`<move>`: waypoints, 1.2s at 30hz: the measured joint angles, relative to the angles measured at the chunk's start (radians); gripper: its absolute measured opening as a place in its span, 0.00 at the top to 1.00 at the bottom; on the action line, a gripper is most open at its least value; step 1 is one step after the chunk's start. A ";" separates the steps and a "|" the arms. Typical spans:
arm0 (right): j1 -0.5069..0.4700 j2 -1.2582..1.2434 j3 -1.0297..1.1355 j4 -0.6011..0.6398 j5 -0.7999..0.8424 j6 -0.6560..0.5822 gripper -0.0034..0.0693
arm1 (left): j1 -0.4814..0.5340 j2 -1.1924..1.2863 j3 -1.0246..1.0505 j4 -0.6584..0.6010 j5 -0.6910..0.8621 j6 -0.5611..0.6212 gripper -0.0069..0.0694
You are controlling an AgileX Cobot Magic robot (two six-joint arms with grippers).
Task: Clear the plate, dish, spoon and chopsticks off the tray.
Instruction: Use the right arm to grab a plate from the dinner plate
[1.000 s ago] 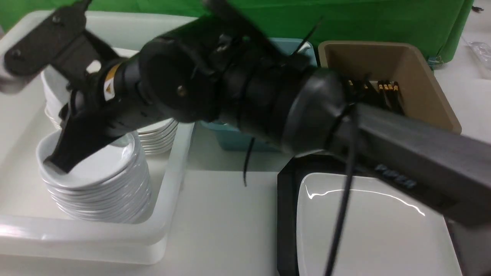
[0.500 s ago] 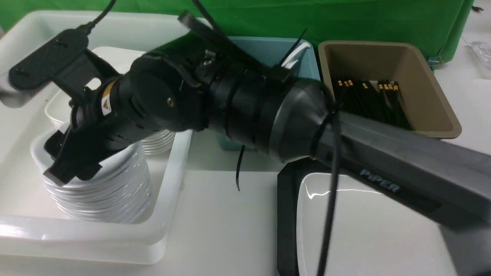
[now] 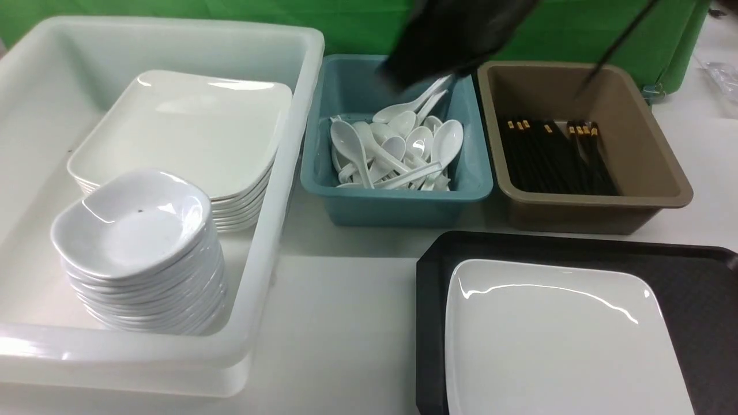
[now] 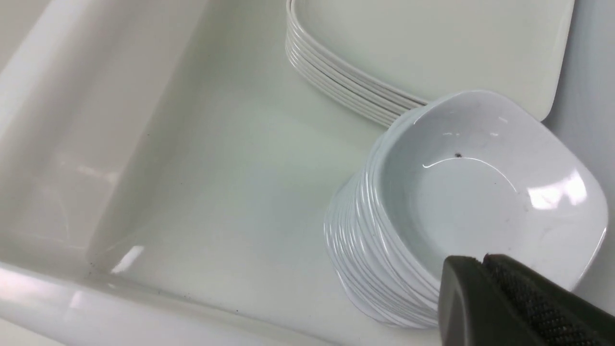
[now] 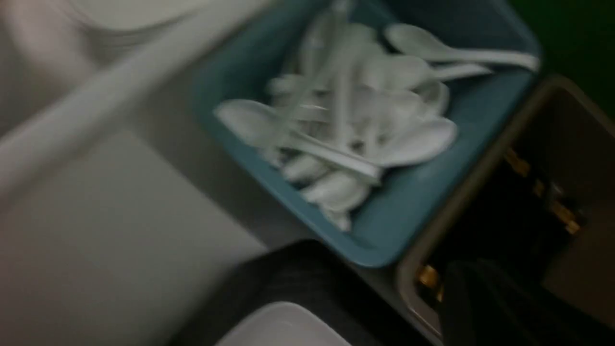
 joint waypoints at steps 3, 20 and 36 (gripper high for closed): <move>-0.208 -0.078 0.121 0.124 -0.001 0.001 0.93 | 0.000 0.000 0.000 -0.035 0.015 0.036 0.89; -0.841 -0.070 0.919 0.685 -0.329 -0.347 0.28 | 0.000 0.000 0.000 -0.140 0.018 0.136 0.89; -0.800 0.099 0.906 0.716 -0.468 -0.426 0.25 | 0.000 0.000 0.000 -0.167 0.018 0.152 0.89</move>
